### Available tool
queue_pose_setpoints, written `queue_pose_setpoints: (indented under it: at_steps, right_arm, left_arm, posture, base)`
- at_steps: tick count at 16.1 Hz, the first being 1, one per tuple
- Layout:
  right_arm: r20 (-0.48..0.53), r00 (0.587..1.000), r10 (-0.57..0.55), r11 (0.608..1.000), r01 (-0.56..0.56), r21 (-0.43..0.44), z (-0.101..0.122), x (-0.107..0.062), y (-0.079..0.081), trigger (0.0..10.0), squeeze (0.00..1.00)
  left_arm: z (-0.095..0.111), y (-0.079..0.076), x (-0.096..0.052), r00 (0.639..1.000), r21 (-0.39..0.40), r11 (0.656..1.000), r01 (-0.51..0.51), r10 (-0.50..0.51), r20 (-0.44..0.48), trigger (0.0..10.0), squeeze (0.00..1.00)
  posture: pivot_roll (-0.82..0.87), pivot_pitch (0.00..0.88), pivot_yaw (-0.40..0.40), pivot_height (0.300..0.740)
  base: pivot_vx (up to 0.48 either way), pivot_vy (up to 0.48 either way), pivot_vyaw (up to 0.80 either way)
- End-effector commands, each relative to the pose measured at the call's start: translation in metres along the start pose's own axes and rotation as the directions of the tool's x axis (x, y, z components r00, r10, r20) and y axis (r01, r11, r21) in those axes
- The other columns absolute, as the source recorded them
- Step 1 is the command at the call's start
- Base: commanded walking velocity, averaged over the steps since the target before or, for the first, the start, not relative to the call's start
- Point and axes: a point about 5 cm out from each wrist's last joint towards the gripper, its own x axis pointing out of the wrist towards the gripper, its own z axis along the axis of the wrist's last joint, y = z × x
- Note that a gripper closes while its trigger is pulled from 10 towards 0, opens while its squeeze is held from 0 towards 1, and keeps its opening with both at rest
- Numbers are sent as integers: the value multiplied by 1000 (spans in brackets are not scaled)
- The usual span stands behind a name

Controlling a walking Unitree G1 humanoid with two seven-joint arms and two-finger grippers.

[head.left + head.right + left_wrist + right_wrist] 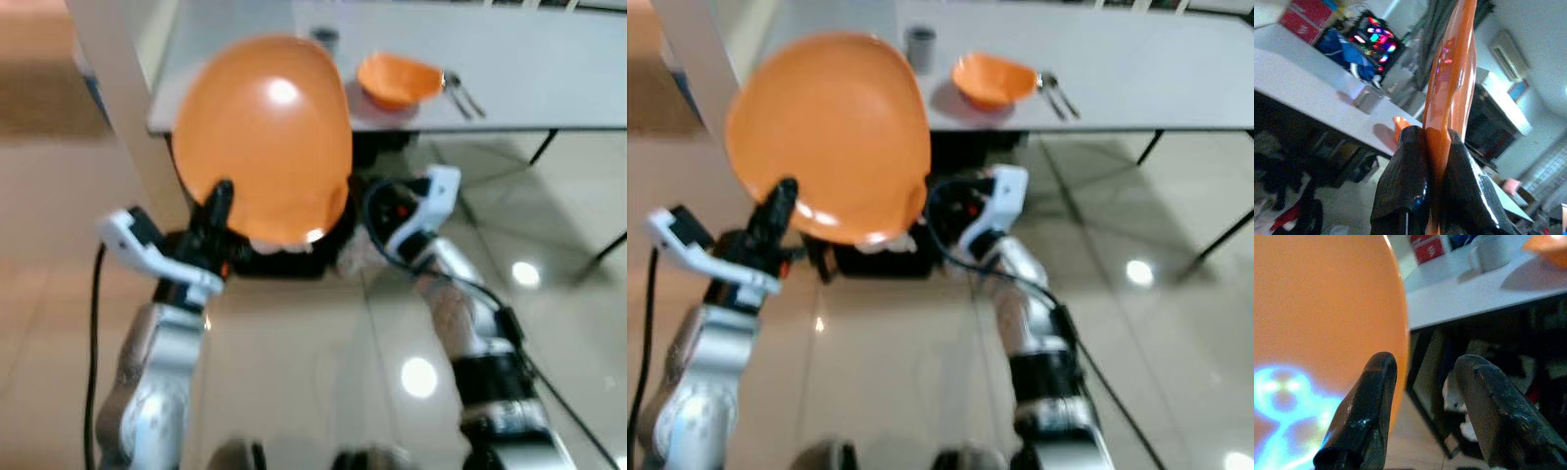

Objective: Setting the table

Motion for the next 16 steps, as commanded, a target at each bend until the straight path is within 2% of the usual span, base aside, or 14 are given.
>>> queue_pose_setpoints:
  at_steps: [1, 3, 4, 5, 7, 8, 9, 10, 12, 13, 16]
  right_arm:
    - [-11, 1000, 4, 1000, -4, -3, 0, 1, 0, 10000, 0]
    - [-27, 999, -17, 1000, 17, -15, -1, 1, -2, 10000, 0]
    - [-40, 998, -42, 999, 41, -34, -2, 1, -4, 10000, 0]
    - [-40, 998, -44, 998, 42, -55, -4, 0, -6, 10000, 0]
    - [-29, 998, -56, 995, 54, -80, -4, -2, -9, 10000, 0]
    - [-2, 997, -75, 995, 75, -66, -1, -3, -10, 10000, 0]
    - [-62, 989, -131, 983, 122, -139, -7, -1, -14, 10000, 0]
    - [-20, 995, -102, 992, 100, -76, -3, -3, -15, 10000, 0]
    - [-29, 994, -101, 987, 97, -125, -5, -3, -13, 10000, 0]
    - [-59, 988, -143, 980, 133, -148, -8, -1, -16, 10000, 0]
    - [-47, 992, -115, 988, 109, -113, -7, 0, -12, 10000, 0]
  left_arm:
    - [6, -2, 1, 999, 6, 1000, 2, -2, 32, 10000, 0]
    - [5, 3, -1, 997, 14, 998, -68, 68, 30, 10000, 0]
    - [2, 6, -4, 997, 56, 996, -74, 75, -2, 10000, 0]
    - [2, 9, -6, 996, 82, 992, -93, 93, 7, 10000, 0]
    - [3, 8, -6, 997, 88, 993, -81, 81, 7, 10000, 0]
    - [3, 7, -5, 997, 96, 992, -80, 80, 2, 10000, 0]
    - [3, 7, -5, 997, 98, 992, -81, 82, 1, 10000, 0]
    - [1, 6, -5, 997, 117, 990, -75, 76, -9, 10000, 0]
    - [0, 5, -5, 998, 125, 990, -66, 68, -12, 10000, 0]
    - [0, 5, -4, 998, 127, 990, -65, 67, -12, 10000, 0]
    - [3, -3, 2, 1000, 144, 990, -6, 8, -14, 10000, 0]
  posture:
    - [-61, 110, -34, 740]
    - [-63, 113, -34, 740]
    - [-62, 115, -34, 740]
    - [-62, 116, -33, 740]
    - [-61, 117, -35, 740]
    - [-63, 120, -33, 740]
    - [-64, 121, -32, 740]
    - [-62, 121, -33, 740]
    - [-65, 121, -33, 740]
    - [-66, 120, -34, 740]
    - [-65, 118, -35, 740]
  base:
    - [322, 0, 769]
    - [0, 0, 350]
    - [0, 0, 0]
    - [480, 0, 0]
    - [480, 0, 369]
    - [480, 0, 738]
    - [480, 0, 0]
    - [480, 0, 425]
    - [480, 0, 397]
    - [480, 0, 0]
    - [480, 0, 0]
